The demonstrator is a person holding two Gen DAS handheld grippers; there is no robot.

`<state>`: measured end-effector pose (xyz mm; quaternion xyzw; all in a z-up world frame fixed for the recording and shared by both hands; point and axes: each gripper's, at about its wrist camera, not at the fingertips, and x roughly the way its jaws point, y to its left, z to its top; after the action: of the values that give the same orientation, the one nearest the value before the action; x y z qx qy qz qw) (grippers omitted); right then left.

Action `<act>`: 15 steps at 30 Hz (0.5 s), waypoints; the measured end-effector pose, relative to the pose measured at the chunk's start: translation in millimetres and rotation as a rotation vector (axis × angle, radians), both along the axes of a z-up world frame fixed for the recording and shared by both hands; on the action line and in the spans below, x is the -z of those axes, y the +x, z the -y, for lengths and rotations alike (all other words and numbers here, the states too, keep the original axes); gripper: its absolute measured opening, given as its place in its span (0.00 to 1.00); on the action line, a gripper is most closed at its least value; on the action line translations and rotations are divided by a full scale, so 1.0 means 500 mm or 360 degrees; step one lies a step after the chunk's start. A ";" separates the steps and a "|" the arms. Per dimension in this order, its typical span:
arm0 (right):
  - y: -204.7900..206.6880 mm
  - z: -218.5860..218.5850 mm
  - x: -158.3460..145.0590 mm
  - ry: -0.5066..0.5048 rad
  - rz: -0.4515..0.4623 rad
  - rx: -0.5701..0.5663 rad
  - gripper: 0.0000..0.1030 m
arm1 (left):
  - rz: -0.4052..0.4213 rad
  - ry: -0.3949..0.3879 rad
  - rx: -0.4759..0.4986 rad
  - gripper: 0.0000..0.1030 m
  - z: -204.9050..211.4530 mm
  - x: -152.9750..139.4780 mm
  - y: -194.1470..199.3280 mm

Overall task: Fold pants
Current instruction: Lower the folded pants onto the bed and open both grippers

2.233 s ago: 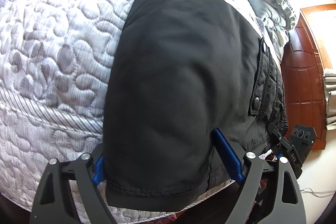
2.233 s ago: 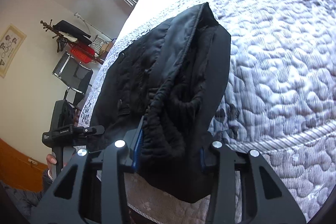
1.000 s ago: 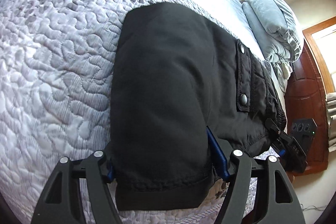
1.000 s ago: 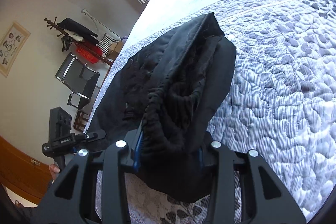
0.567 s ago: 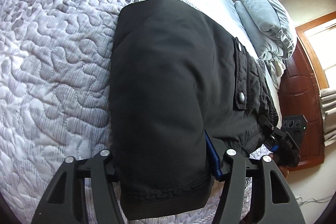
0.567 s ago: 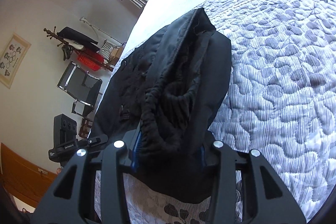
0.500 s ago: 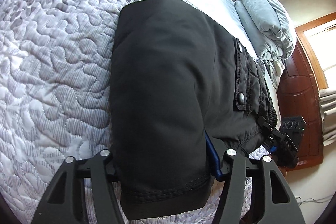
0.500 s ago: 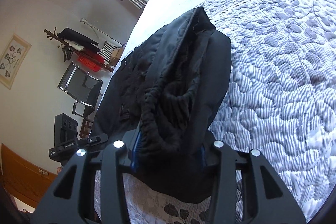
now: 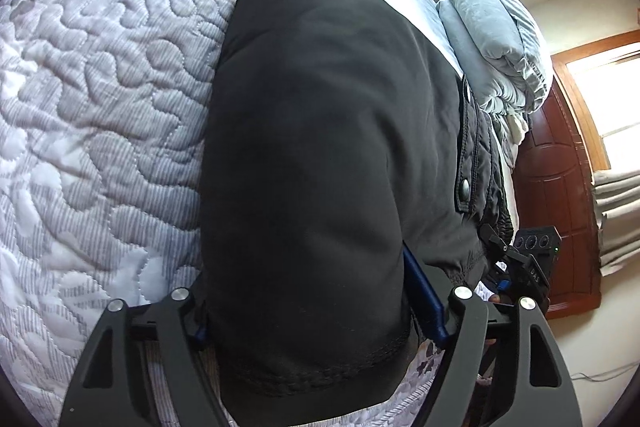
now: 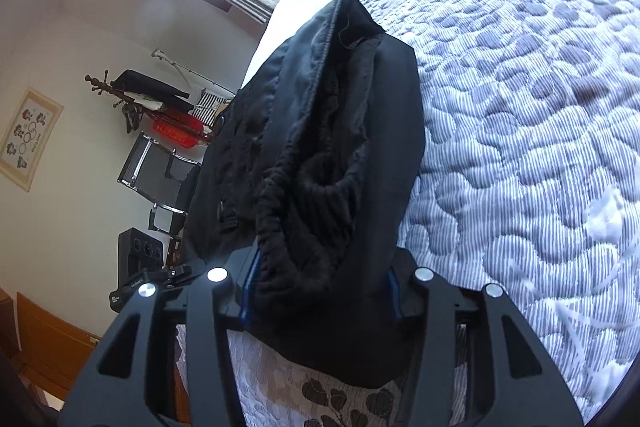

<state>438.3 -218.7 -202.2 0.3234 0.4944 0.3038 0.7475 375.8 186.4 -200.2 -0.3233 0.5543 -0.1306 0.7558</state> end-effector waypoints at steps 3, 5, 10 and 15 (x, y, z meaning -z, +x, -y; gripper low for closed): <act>-0.011 0.007 0.003 -0.0013 -0.0003 0.0016 0.52 | 0.0001 0.0026 0.0006 0.79 0.009 -0.007 -0.001; -0.017 0.010 0.005 0.0010 -0.0016 0.0027 0.54 | 0.0002 0.0042 0.0014 0.80 0.016 -0.012 -0.001; -0.021 0.006 0.004 -0.0001 -0.0034 0.0040 0.54 | -0.0008 0.0031 0.0016 0.82 0.018 -0.009 0.002; -0.010 0.006 0.014 0.0042 -0.0088 0.0024 0.59 | -0.0024 0.0024 0.0003 0.83 0.017 -0.007 0.004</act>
<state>433.5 -221.6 -209.1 0.3451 0.5084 0.2955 0.7316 378.0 177.8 -196.7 -0.3180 0.5612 -0.1246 0.7540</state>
